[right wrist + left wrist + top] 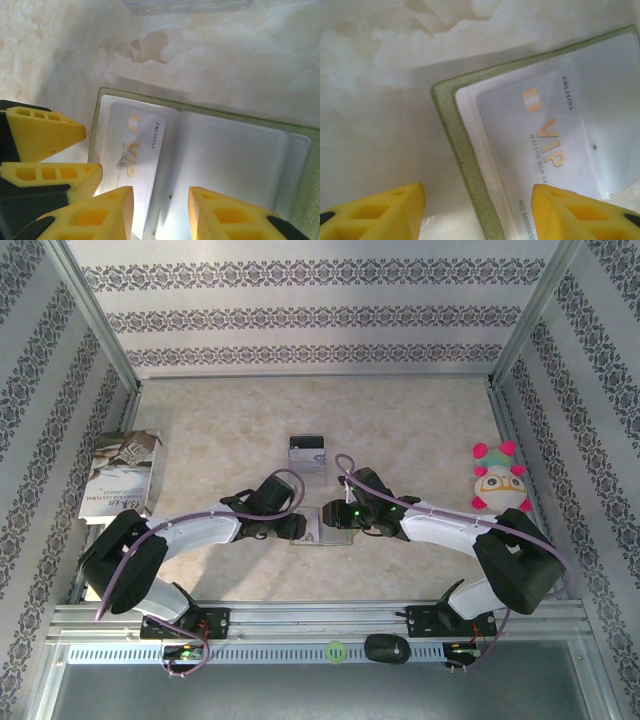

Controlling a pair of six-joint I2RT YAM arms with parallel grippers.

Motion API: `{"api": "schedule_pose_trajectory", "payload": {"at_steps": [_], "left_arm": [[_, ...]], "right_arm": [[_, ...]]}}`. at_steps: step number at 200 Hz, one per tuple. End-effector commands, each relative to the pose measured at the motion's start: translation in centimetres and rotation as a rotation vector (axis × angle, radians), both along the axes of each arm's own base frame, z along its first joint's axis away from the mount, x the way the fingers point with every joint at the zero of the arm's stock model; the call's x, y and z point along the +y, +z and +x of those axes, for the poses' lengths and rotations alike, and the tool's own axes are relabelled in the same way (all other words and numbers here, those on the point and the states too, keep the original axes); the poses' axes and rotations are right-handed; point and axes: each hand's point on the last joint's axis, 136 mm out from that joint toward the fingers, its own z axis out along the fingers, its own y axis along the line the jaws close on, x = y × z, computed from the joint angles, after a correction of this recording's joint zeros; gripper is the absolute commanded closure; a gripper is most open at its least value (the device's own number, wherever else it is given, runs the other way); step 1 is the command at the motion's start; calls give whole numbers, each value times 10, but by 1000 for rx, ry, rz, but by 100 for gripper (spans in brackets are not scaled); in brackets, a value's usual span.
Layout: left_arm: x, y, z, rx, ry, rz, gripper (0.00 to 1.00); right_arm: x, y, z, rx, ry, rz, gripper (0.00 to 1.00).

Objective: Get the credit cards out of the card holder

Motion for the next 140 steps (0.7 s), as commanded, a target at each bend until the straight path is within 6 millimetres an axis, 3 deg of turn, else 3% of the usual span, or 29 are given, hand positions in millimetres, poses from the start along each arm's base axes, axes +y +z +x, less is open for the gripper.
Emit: {"api": "schedule_pose_trajectory", "payload": {"at_steps": [1, 27, 60, 84, 108, 140], "left_arm": [[-10, 8, 10, -63, -24, 31, 40], [-11, 1, 7, -48, -30, 47, 40], [-2, 28, 8, -153, -8, 66, 44], [-8, 40, 7, -171, -24, 56, 49], [-23, 33, 2, -148, -59, 63, 50], [-29, 10, 0, -101, -69, 82, 47]], "right_arm": [[-6, 3, 1, -28, 2, -7, 65], [-7, 4, 0, -30, 5, -8, 66], [-10, 2, 0, -25, -3, -11, 67], [-11, 2, 0, -24, -6, -10, 67], [-14, 2, 2, -25, -13, -8, 67], [-19, 5, 1, -30, -19, -6, 67]]}}
